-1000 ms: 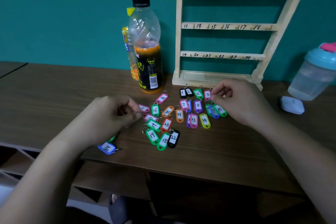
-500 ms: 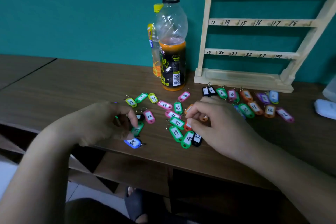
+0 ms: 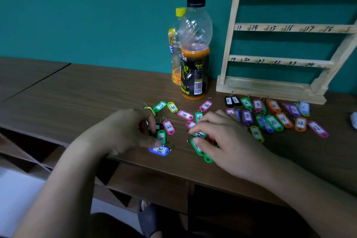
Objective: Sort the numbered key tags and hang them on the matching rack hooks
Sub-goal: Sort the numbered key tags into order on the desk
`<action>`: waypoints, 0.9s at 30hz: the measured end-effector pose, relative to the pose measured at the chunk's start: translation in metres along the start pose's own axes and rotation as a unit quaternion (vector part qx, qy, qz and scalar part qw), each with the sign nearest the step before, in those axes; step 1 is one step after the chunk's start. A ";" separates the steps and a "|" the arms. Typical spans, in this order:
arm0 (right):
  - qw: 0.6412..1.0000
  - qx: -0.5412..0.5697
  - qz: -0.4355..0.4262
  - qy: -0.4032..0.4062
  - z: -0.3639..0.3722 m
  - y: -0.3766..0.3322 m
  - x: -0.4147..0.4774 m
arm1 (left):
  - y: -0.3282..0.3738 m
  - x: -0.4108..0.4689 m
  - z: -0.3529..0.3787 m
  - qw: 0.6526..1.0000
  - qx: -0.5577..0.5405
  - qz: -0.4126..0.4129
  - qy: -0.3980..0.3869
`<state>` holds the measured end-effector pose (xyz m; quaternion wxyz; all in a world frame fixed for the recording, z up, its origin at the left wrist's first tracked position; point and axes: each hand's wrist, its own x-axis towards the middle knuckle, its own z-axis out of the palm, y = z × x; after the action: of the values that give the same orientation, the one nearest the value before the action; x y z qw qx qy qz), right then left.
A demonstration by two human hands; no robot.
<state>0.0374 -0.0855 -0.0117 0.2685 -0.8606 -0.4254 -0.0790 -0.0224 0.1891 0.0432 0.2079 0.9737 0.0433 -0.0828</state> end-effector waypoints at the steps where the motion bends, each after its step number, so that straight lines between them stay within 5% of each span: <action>1: 1.000 -0.004 0.002 0.004 -0.001 0.002 0.002 | -0.005 0.002 0.002 1.000 -0.012 0.007 0.024; 8: 0.998 -0.043 0.050 0.014 -0.007 0.012 0.017 | -0.020 0.018 0.010 0.964 -0.066 0.001 0.257; 27: 0.995 -0.048 0.093 -0.005 0.010 -0.001 0.098 | -0.038 0.062 0.020 0.966 -0.052 -0.042 0.251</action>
<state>0.0972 -0.0125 0.0162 0.2312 -0.9086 -0.3409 -0.0693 0.0310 0.2190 -0.0010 0.2369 0.9485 0.1390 0.1580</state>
